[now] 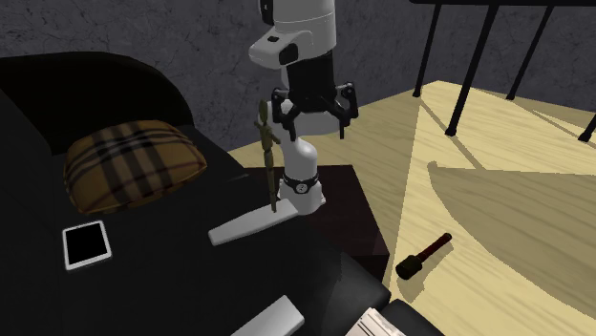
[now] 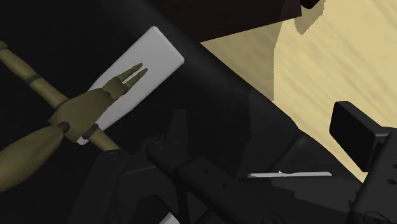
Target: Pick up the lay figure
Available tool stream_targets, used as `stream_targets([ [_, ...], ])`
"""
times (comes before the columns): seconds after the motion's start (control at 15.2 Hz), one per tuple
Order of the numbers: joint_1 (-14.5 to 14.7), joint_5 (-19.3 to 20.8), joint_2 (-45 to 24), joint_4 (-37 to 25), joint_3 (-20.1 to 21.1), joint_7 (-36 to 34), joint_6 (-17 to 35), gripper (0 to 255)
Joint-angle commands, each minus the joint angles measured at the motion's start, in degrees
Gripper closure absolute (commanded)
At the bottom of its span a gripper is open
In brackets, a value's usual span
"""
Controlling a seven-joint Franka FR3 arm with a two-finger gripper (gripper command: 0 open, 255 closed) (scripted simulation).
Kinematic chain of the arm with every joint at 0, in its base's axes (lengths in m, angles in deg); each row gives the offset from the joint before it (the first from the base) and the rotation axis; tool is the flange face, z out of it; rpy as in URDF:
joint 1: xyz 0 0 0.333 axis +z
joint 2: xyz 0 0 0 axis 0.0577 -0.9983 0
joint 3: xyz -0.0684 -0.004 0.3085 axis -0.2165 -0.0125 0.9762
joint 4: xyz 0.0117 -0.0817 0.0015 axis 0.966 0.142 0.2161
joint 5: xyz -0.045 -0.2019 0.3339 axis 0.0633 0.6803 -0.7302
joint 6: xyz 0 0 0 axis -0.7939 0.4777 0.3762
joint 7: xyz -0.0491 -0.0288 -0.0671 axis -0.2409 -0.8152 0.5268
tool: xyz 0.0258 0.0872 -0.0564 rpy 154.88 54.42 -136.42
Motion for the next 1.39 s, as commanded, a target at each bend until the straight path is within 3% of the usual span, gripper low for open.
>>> stream_targets([
  [0.0,0.00,0.00,0.00,0.00,0.00,0.00,0.00,0],
  [0.73,-3.36,8.51,-4.63,-19.32,-7.74,7.21,-17.91,0],
  [1.32,-3.72,9.07,-2.28,-11.78,-8.04,7.31,-12.73,0],
])
